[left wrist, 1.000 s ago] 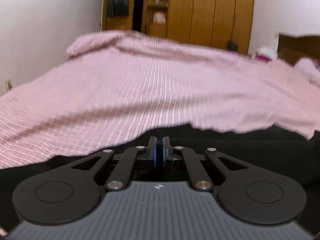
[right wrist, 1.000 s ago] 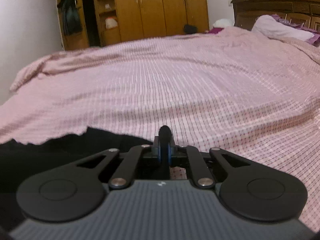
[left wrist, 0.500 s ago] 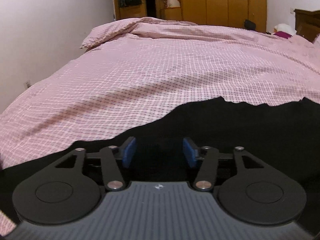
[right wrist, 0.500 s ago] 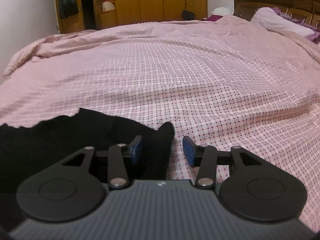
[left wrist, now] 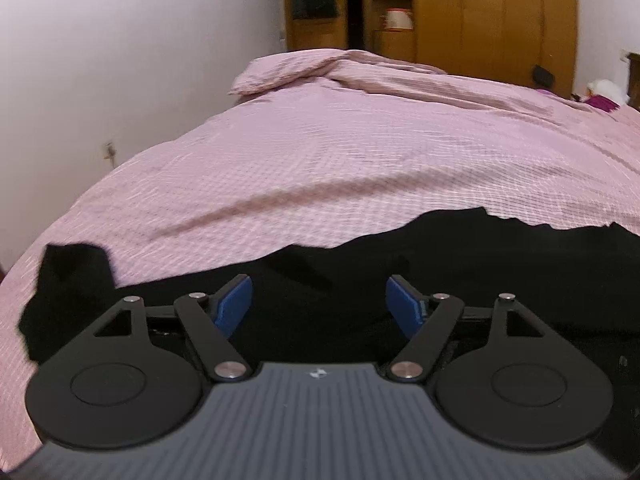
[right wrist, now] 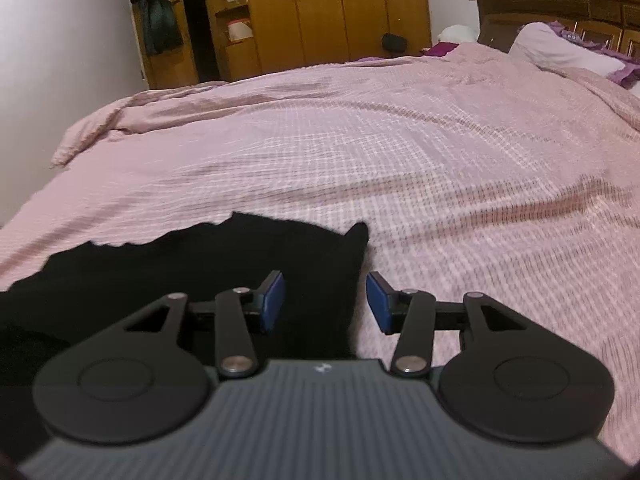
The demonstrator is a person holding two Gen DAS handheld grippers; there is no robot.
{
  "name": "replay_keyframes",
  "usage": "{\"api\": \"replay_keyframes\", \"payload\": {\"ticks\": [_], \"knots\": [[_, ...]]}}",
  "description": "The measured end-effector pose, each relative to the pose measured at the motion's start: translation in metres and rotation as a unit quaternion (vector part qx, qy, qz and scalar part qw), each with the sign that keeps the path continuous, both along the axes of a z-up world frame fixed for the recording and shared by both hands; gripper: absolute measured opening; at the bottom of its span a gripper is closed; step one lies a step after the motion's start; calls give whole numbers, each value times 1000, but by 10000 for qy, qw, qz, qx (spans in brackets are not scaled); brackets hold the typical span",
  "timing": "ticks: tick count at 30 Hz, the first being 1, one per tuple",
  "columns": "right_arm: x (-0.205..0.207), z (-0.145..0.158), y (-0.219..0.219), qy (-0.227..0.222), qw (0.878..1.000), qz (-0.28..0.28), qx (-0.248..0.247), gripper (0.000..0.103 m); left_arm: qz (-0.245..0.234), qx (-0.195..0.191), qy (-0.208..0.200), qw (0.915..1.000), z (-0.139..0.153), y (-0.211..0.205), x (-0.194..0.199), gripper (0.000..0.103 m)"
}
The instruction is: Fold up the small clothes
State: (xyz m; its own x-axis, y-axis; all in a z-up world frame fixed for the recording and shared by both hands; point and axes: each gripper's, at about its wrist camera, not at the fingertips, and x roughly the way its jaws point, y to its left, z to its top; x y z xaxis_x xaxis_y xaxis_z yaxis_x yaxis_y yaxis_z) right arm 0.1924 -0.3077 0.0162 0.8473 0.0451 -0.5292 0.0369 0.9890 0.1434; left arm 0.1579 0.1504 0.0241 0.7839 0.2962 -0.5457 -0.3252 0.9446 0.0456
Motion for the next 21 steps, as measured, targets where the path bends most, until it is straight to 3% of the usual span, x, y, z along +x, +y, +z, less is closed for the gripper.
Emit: {"api": "replay_keyframes", "payload": {"ticks": [6,13,21], "knots": [[-40,2,16,21,9996,258,133,48,438,-44,7,9990,0,31,-38,84],[-75,-11,44,149,9988,470,-66,48,1025,-170,96,9945,-10,73,-54,85],[-97,-32,66,395,9979,499,-134,48,1894,19,-21,9819,-12,121,-62,85]]}}
